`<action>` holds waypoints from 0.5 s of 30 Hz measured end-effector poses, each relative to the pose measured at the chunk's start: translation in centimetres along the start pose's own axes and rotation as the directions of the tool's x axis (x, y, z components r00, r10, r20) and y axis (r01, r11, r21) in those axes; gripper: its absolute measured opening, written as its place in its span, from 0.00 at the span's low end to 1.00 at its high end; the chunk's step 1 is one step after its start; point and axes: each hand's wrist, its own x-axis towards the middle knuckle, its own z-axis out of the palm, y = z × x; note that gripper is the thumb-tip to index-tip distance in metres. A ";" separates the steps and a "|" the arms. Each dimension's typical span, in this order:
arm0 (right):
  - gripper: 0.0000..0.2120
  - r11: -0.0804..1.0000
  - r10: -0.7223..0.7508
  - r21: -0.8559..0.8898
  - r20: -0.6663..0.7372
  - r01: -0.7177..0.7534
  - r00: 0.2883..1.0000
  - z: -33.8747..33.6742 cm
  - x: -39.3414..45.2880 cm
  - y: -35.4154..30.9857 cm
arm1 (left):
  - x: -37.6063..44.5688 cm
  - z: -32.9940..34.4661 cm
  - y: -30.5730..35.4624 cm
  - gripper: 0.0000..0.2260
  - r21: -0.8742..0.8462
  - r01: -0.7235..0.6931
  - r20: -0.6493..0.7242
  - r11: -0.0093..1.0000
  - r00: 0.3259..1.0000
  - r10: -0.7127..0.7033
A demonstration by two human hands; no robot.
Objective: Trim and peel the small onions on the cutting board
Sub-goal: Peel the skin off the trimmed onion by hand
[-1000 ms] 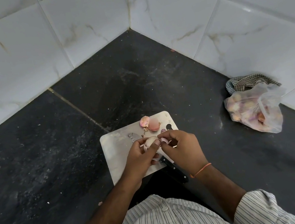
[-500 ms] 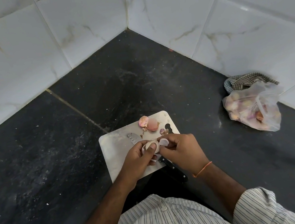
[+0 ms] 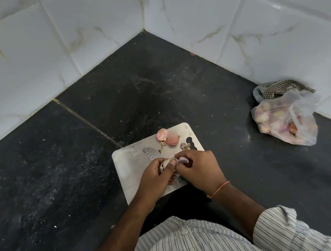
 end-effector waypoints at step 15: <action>0.10 0.995 0.077 0.067 0.037 -0.079 0.996 -0.1 0.1 0.7 | 0.1 0.4 0.2 0.14 0.019 0.044 0.016 0.999 0.999 -0.045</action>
